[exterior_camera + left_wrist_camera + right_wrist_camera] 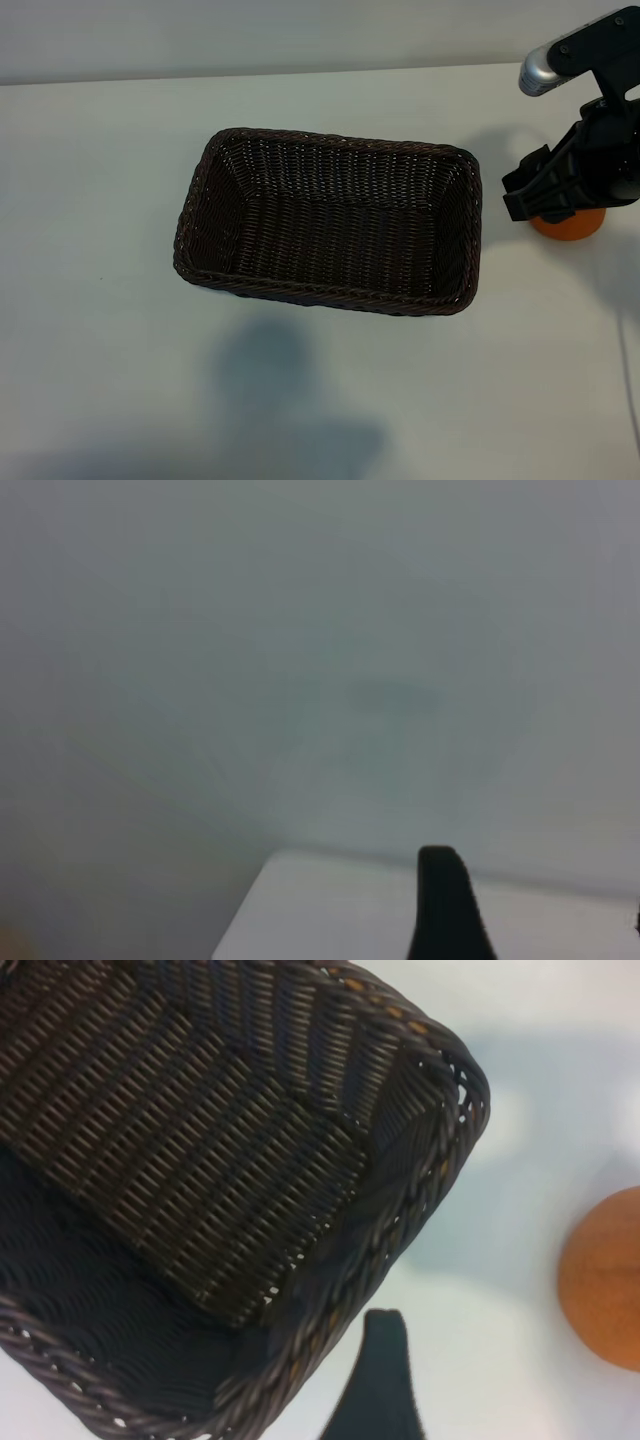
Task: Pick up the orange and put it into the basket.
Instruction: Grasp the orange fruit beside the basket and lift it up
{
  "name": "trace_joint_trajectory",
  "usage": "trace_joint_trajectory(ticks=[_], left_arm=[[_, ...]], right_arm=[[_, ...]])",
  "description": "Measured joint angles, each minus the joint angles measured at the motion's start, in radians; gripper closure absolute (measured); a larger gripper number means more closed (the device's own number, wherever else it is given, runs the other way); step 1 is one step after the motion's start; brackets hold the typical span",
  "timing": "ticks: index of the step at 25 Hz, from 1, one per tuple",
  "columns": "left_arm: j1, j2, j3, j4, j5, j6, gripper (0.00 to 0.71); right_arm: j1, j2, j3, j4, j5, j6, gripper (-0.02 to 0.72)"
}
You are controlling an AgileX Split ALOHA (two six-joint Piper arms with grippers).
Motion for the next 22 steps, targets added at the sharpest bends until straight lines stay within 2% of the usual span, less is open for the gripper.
trace_joint_trajectory(ticks=[9,11,13,15,17,22], left_arm=[[-0.002,-0.018,0.000,-0.226,0.072,0.048,0.230],[-0.021,-0.018,0.000,-0.277,0.100,0.093,0.230],[-0.061,-0.023,0.000,-0.323,0.128,0.136,0.230],[-0.115,-0.031,0.000,-0.323,0.173,0.171,0.230],[-0.148,-0.055,0.000,-0.304,0.232,0.181,0.230],[-0.161,-0.169,0.000,-0.241,0.337,0.192,0.229]], right_arm=[[0.000,0.000,0.000,0.001,0.000,0.000,0.109],[0.000,0.000,0.000,0.001,0.000,0.000,0.109],[0.000,0.000,0.000,0.001,0.000,0.000,0.109],[0.000,0.000,0.000,0.001,0.000,0.000,0.109],[0.000,0.000,0.000,0.001,0.000,0.000,0.109],[0.000,0.000,0.000,0.001,-0.002,0.000,0.109]])
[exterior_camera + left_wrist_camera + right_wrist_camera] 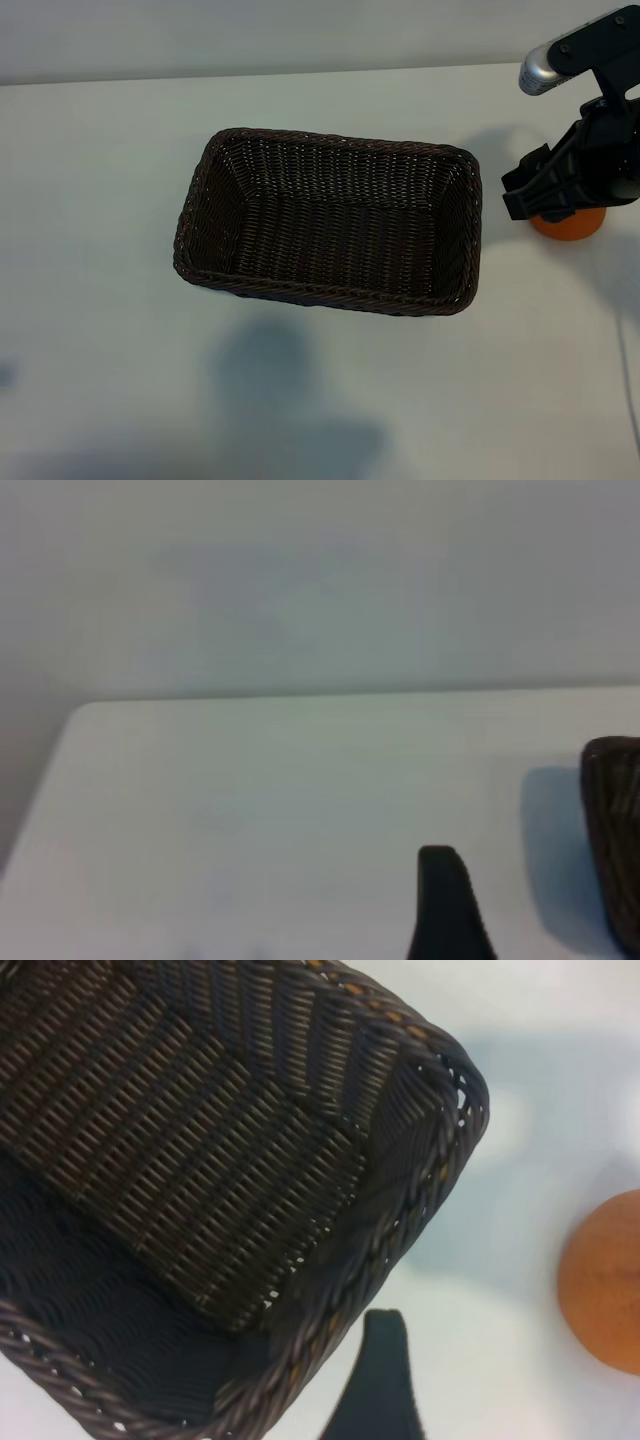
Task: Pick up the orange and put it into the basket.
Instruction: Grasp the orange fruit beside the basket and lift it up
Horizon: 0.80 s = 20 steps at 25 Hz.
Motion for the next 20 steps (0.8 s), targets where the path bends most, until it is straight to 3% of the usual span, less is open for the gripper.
trace_joint_trajectory(ticks=[4,9,20], left_arm=[[0.000,-0.094,0.017,-0.020,0.071,0.035,0.229],[0.000,-0.235,0.148,-0.048,0.129,0.049,0.229],[0.000,-0.252,0.299,-0.049,0.208,-0.025,0.229]], right_arm=[[0.000,0.000,0.000,0.000,-0.001,0.001,0.109],[0.000,0.000,0.000,0.000,-0.002,0.002,0.109],[0.000,0.000,0.000,0.001,-0.005,0.002,0.109]])
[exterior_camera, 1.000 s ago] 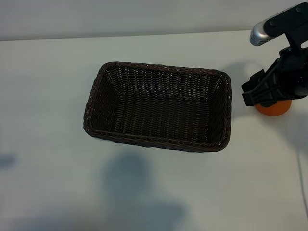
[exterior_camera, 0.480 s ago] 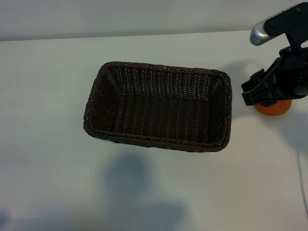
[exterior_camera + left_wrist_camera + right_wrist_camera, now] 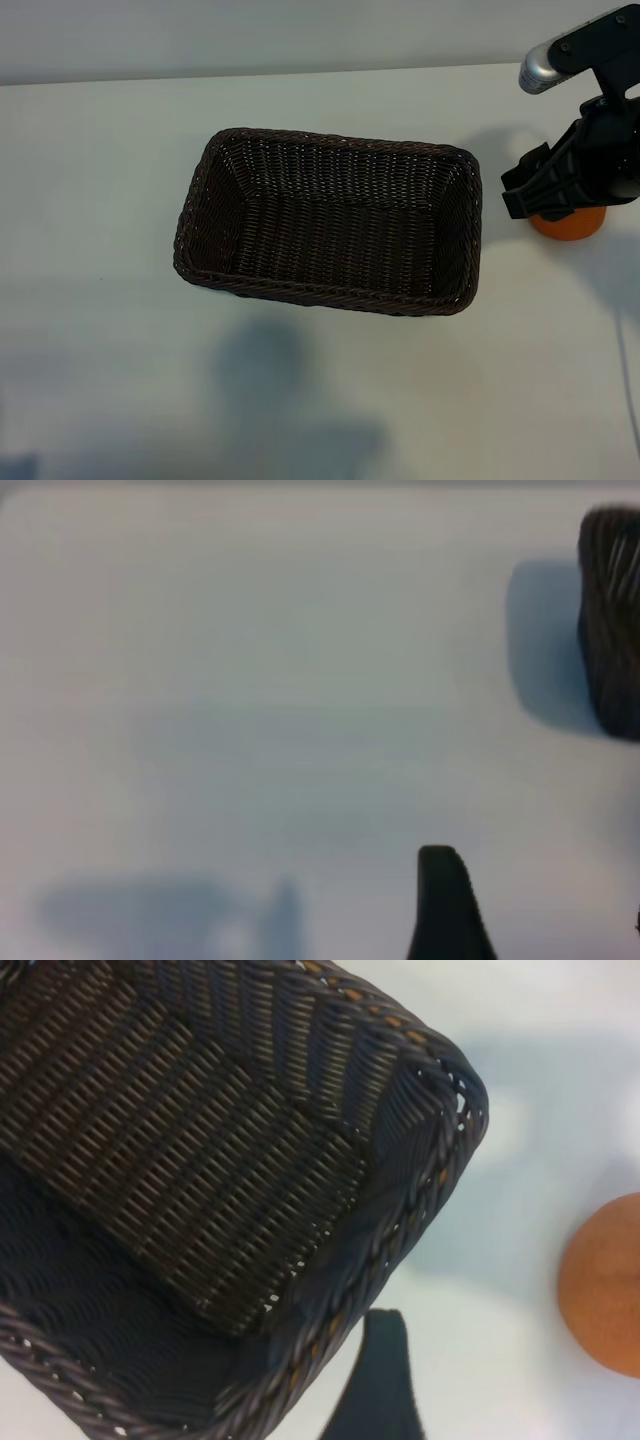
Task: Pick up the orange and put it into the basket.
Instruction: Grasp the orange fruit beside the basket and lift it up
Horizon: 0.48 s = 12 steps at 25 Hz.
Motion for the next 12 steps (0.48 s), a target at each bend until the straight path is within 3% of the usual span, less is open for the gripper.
trace_joint_trajectory(ticks=[12], left_arm=[[0.000,0.000,0.072,0.004,-0.037,0.003,0.229]], right_arm=[[0.000,0.000,0.000,0.000,0.000,0.000,0.109]])
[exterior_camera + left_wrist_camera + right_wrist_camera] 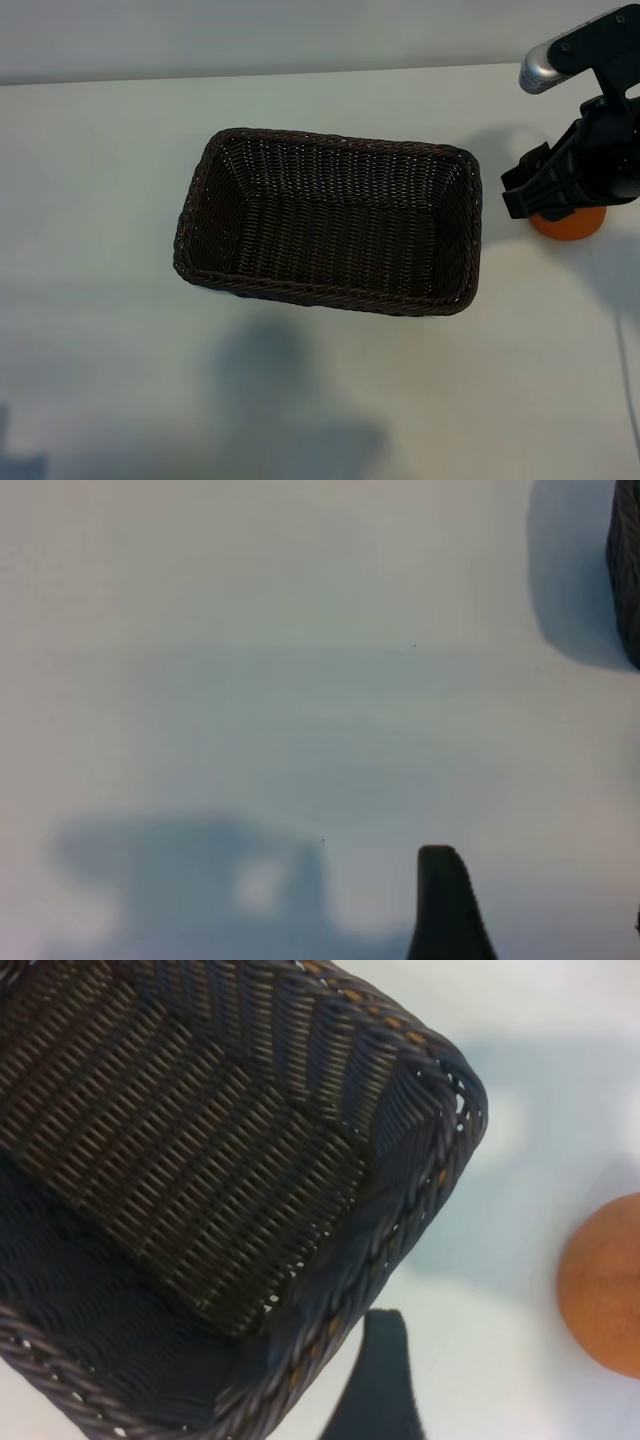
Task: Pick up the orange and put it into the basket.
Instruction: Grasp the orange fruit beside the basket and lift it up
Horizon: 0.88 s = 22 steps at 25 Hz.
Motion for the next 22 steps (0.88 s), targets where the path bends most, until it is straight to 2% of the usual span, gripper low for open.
trace_joint_trajectory(ticks=[7,16,22], left_arm=[[0.000,0.000,0.026,-0.012,-0.048,0.001,0.229],[0.000,0.000,0.027,-0.015,-0.048,0.002,0.229],[0.000,0.000,0.027,-0.016,-0.048,0.002,0.229]], right_arm=[[0.000,0.000,0.000,0.001,0.000,0.000,0.109],[0.000,0.000,0.000,0.002,0.000,0.000,0.109],[0.000,0.000,0.000,0.024,-0.019,0.001,0.109]])
